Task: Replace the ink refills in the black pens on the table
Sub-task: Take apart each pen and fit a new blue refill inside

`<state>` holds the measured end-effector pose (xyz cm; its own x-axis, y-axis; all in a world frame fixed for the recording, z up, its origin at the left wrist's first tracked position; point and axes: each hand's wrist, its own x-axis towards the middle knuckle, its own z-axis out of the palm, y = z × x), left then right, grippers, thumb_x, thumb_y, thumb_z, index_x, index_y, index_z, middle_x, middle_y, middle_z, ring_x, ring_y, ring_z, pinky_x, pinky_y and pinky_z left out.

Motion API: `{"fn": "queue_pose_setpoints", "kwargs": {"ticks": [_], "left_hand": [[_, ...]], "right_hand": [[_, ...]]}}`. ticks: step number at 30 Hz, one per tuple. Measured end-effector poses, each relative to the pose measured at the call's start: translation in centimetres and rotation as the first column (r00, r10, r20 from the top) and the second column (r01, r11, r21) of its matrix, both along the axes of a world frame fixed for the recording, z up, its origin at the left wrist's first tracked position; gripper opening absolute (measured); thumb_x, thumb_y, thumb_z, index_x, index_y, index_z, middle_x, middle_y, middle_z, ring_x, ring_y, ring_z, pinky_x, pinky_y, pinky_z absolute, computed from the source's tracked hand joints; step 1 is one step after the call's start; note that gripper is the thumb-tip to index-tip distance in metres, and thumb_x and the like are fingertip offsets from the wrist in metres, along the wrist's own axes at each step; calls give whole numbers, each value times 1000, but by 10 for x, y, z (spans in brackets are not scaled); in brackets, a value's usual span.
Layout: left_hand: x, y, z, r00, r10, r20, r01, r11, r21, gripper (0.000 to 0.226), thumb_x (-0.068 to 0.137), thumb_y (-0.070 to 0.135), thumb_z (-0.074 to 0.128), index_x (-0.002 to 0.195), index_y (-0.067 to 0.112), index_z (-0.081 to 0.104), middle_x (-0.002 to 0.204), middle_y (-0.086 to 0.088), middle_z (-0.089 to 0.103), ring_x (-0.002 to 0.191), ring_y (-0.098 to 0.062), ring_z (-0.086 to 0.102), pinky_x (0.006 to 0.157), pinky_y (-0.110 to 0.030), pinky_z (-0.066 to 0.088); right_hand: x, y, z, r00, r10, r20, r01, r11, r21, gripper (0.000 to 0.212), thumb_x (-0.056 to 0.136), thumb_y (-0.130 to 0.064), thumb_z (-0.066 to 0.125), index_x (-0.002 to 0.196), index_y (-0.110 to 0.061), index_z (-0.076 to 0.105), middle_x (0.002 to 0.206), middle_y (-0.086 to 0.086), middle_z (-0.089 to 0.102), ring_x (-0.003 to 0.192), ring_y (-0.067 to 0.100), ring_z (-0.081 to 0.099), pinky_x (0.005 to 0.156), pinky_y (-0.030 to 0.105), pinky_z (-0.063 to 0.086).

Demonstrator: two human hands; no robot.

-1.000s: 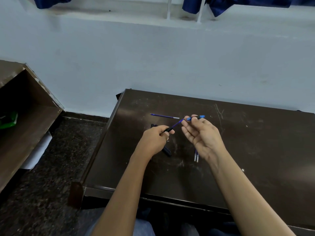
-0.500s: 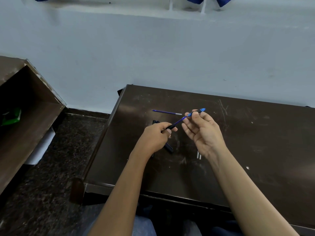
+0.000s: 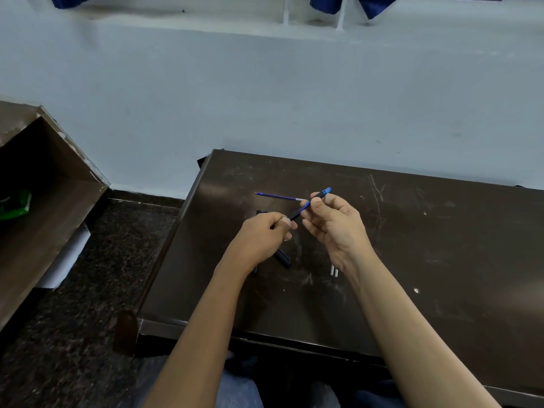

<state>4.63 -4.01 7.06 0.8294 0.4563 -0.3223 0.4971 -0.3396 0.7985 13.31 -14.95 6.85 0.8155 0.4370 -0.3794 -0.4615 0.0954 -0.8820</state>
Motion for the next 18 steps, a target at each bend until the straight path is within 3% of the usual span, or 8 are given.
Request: {"fn": "queue_pose_setpoints", "kwargs": {"ticks": [9, 18], "left_hand": [[15, -3, 6, 999, 43, -5, -43, 996, -76, 40, 97, 34, 38, 82, 22, 74, 71, 8, 71, 68, 0, 57, 59, -20, 37], [17, 4, 1, 998, 45, 46, -43, 998, -47, 23, 92, 37, 48, 77, 31, 66, 67, 10, 70, 54, 1, 51, 54, -19, 37]], "right_hand": [[6, -2, 1, 998, 19, -57, -18, 1000, 19, 12, 93, -13, 58, 83, -16, 63, 79, -2, 73, 59, 4, 63, 61, 21, 53], [11, 2, -5, 994, 15, -108, -11, 999, 33, 9, 93, -10, 57, 91, -14, 65, 82, 1, 69, 70, 8, 64, 70, 22, 54]]}}
